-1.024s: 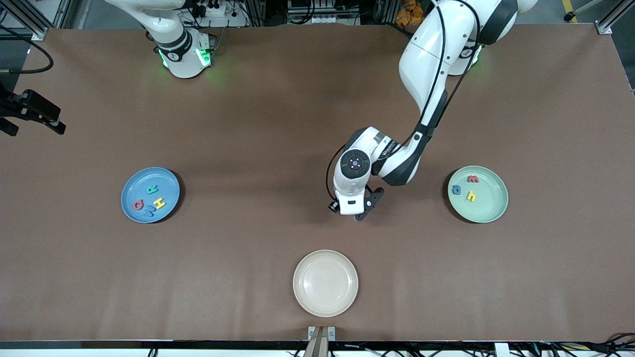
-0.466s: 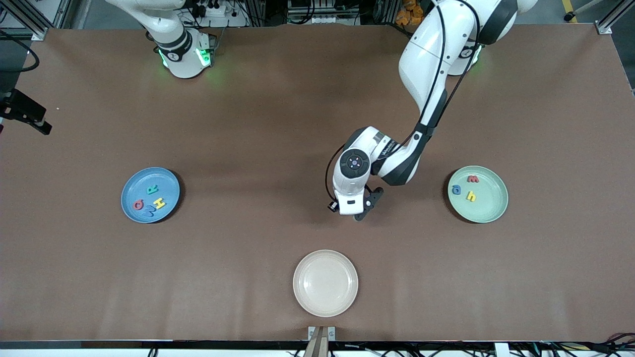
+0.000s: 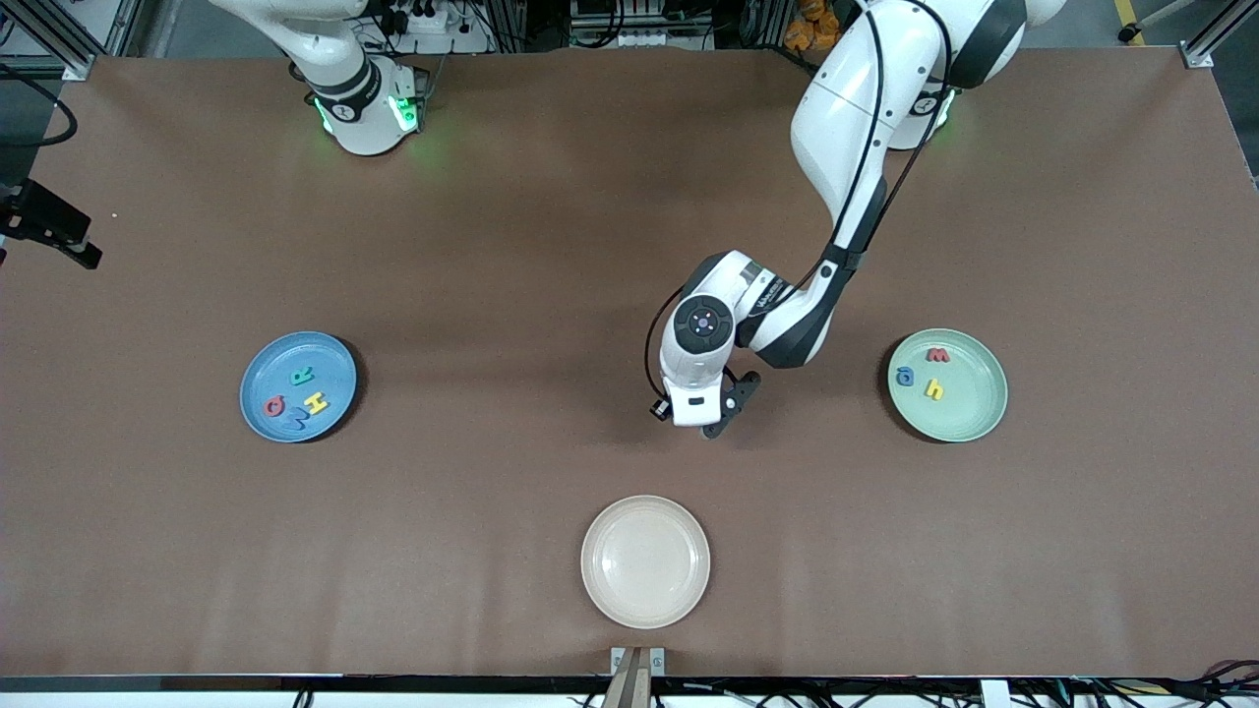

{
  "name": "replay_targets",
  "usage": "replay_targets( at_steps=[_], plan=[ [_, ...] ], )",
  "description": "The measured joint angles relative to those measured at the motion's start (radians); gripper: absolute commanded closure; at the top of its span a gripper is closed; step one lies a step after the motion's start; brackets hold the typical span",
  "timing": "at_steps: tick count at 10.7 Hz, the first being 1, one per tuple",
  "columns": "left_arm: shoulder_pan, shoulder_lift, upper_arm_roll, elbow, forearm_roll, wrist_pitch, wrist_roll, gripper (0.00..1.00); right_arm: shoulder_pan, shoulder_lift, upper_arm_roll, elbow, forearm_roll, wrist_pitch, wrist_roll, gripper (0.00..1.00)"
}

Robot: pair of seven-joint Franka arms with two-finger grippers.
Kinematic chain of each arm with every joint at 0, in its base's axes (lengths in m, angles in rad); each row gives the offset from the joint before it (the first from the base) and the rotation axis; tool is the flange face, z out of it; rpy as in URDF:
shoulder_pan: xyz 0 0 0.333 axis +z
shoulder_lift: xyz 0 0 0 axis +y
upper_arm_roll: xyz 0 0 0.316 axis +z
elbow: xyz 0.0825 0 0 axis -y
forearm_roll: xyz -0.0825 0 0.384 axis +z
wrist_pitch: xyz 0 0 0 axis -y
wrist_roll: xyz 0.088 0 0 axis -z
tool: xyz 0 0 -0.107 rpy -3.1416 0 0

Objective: Sort uppercase to blue plate, lowercase to green plate
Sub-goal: 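Close the left gripper on the blue w and lift it, then carry the blue w onto the green plate and open the left gripper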

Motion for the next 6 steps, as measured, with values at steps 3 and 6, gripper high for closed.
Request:
replay_targets(
  at_steps=[3, 6],
  plan=[
    [0.019, -0.009, 0.004, -0.006, 0.0, -0.022, 0.082, 0.78, 0.0, 0.002, 0.0, 0.0, 0.0, 0.0, 0.0, 0.0],
    [0.082, -0.057, 0.006, -0.056, 0.0, -0.032, 0.222, 0.81, -0.002, 0.007, 0.0, 0.0, 0.0, 0.0, 0.0, 0.0]
  ],
)
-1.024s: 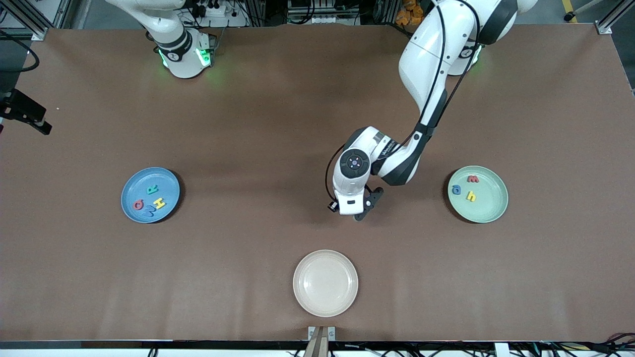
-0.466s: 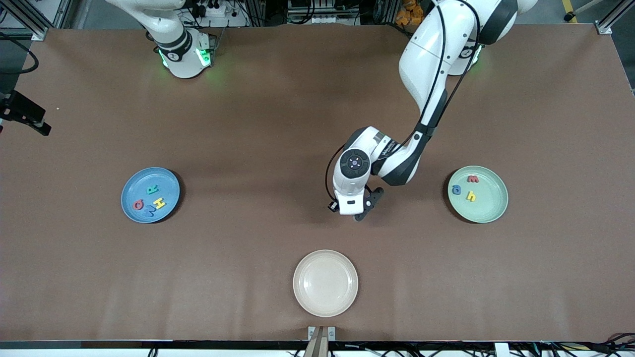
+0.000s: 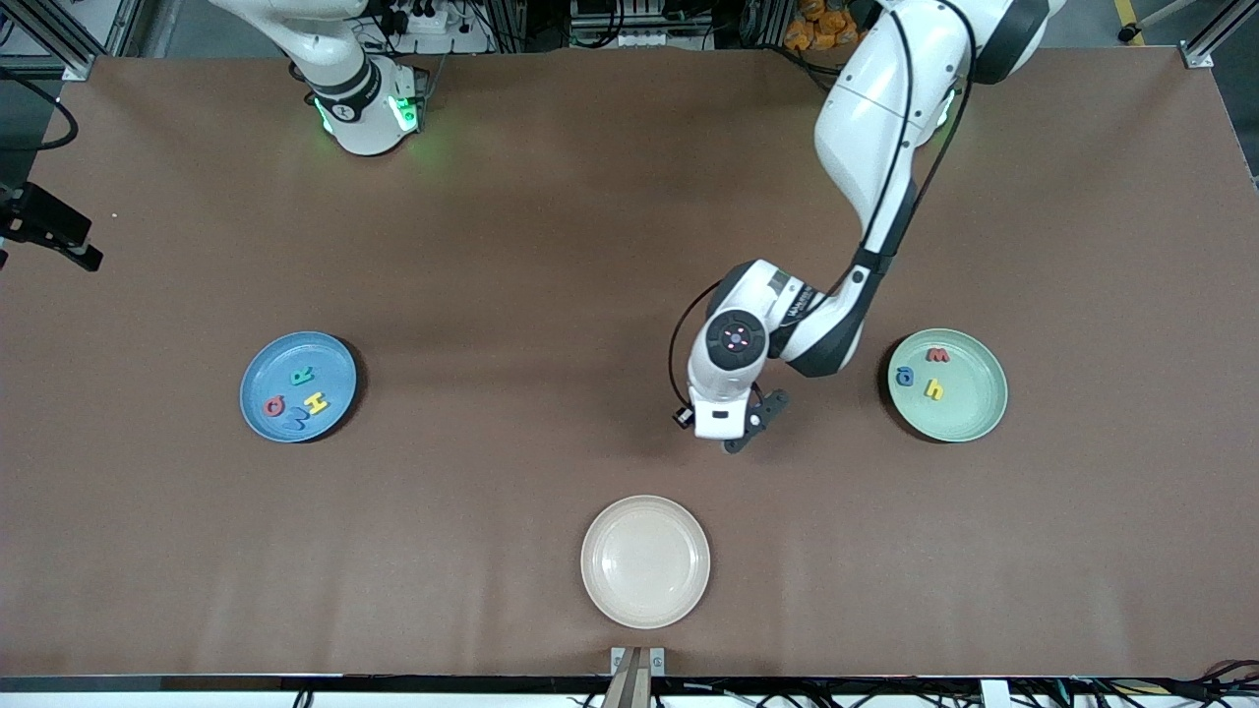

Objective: Sort uppercase to blue plate, lowercase to green plate
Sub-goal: 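Carry the blue w onto the green plate and open the left gripper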

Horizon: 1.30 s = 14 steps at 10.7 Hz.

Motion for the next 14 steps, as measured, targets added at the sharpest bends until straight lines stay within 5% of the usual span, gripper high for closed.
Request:
replay_targets(
  at_steps=[9, 14],
  plan=[
    [0.329, -0.264, -0.096, -0.372, 0.004, -0.035, 0.459, 0.83, -0.002, 0.025, 0.002, 0.0, 0.001, 0.0, 0.0, 0.0],
    [0.564, -0.369, -0.151, -0.462, 0.126, -0.18, 0.671, 0.85, -0.001, 0.048, 0.005, 0.0, 0.002, 0.0, 0.0, 0.0]
  ],
)
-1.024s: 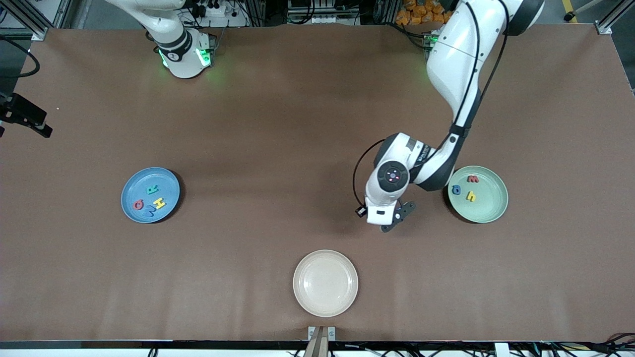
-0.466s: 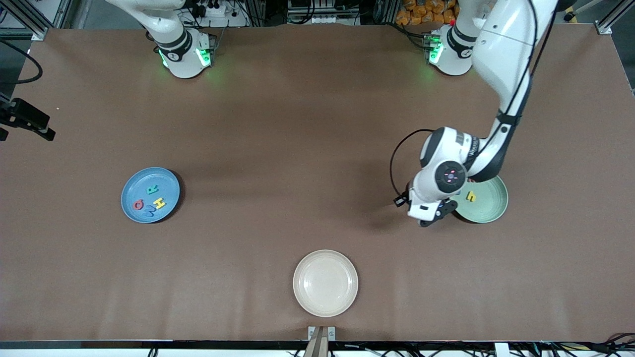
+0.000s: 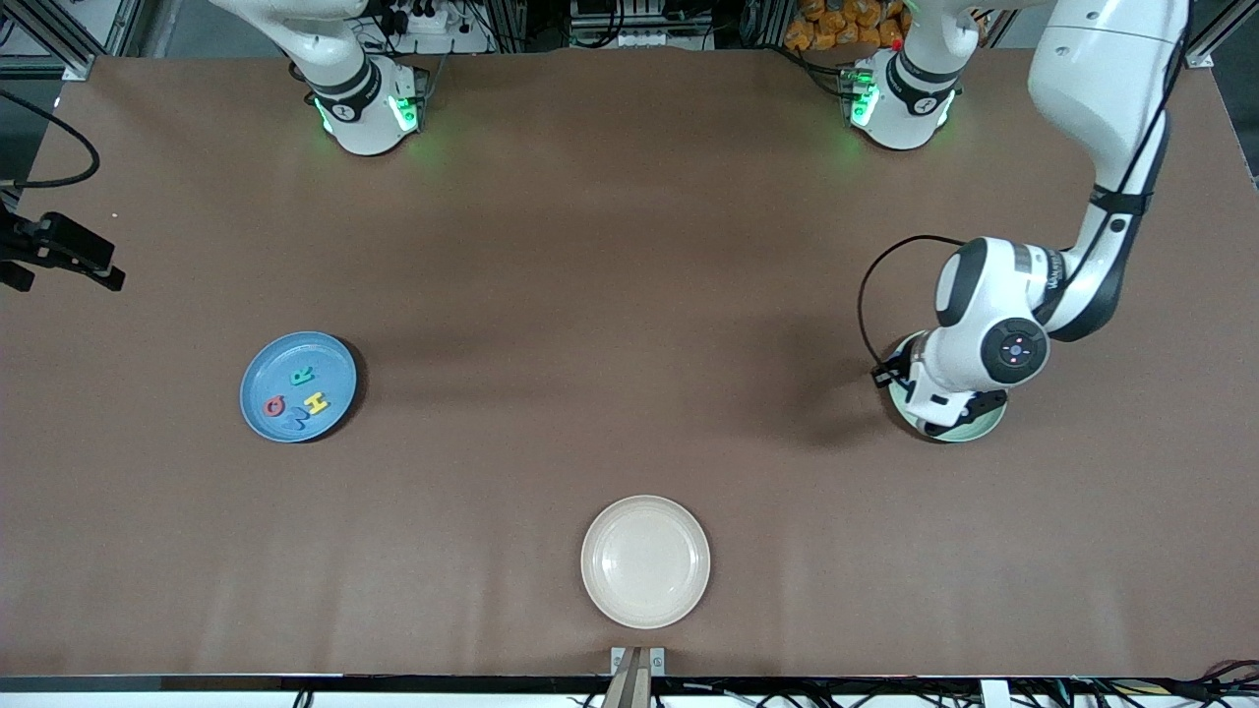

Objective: Sort uppercase to blue plate, lowercase to green plate
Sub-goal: 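Carry the blue w onto the green plate and open the left gripper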

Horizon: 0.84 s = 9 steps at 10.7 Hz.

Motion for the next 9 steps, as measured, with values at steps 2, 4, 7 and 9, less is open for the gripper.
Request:
replay_targets(
  at_steps=[2, 4, 7, 9],
  plan=[
    [0.071, -0.012, -0.003, -0.03, 0.039, 0.0, 0.137, 0.85, 0.0, 0.001, 0.0, 0.0, 0.0, 0.0, 0.0, 0.0],
    [0.154, -0.024, -0.003, -0.041, 0.066, 0.006, 0.261, 0.85, -0.001, 0.001, 0.0, 0.0, 0.0, 0.0, 0.0, 0.0],
    [0.192, -0.027, -0.004, -0.047, 0.071, 0.088, 0.313, 0.52, -0.001, 0.001, -0.001, 0.0, 0.0, 0.0, 0.0, 0.0],
    [0.19, -0.027, -0.01, -0.053, 0.071, 0.102, 0.313, 0.09, -0.002, 0.001, -0.001, 0.0, 0.0, 0.0, 0.0, 0.0]
  ],
)
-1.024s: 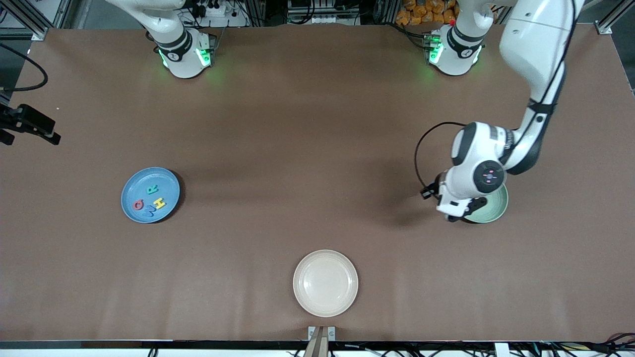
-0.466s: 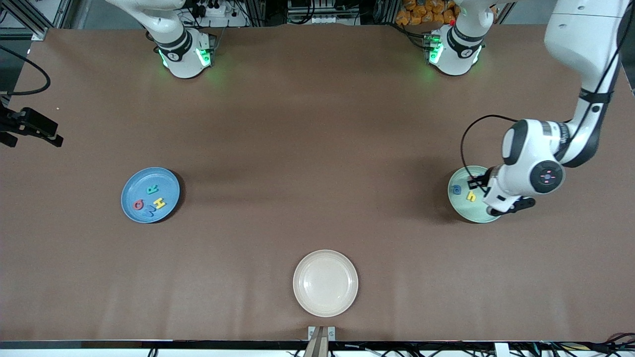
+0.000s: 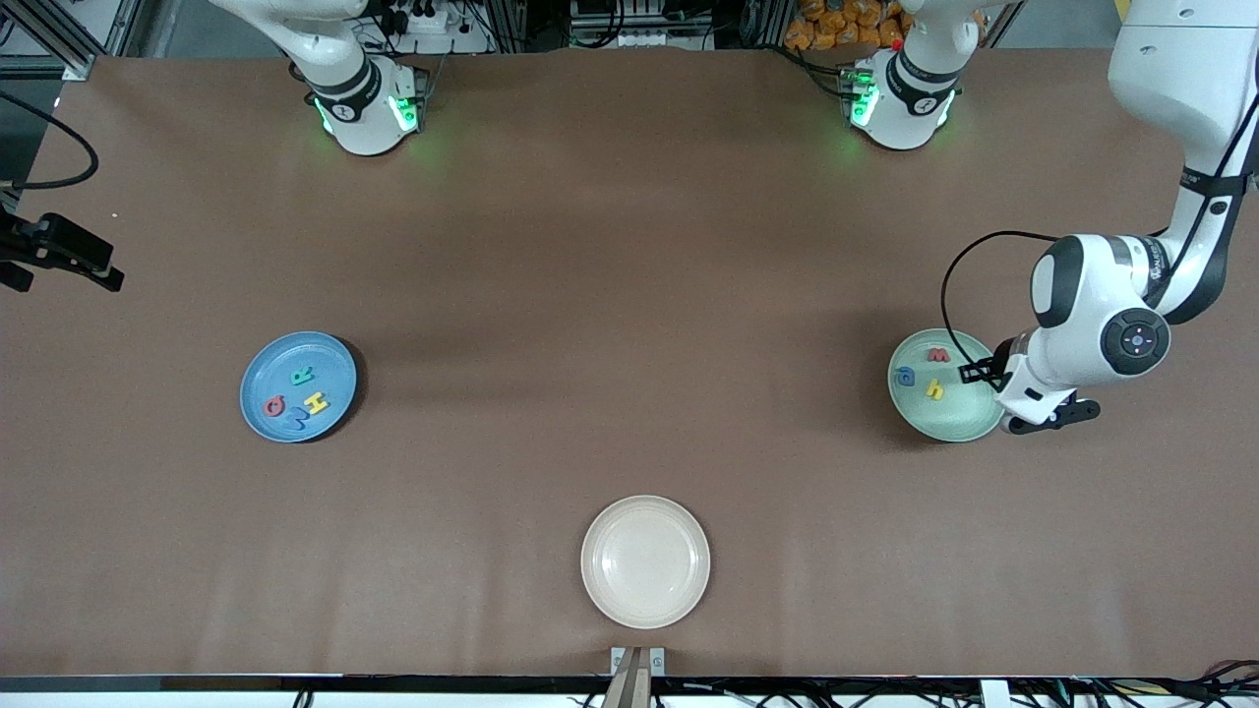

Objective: Sort uppercase to blue plate, lowercase to green plate

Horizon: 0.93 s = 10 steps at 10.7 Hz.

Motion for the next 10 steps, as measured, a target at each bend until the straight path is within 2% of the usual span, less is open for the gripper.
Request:
replay_targets(
  at_steps=[1, 6, 8, 10],
  plan=[
    [0.0, 0.0, 0.0, -0.003, 0.0, 0.003, 0.0, 0.0, 0.0, 0.0, 0.0, 0.0, 0.0, 0.0, 0.0, 0.0],
    [-0.001, -0.016, 0.0, -0.003, 0.0, 0.012, -0.006, 0.0, 0.0, 0.0, 0.0, 0.0, 0.0, 0.0, 0.0, 0.0],
    [-0.001, -0.073, 0.007, 0.002, -0.056, 0.004, -0.014, 0.0, 0.0, 0.0, 0.0, 0.0, 0.0, 0.0, 0.0, 0.0],
    [-0.023, -0.163, 0.049, 0.011, -0.149, -0.027, -0.013, 0.0, 0.0, 0.0, 0.0, 0.001, 0.0, 0.0, 0.0, 0.0]
  ],
)
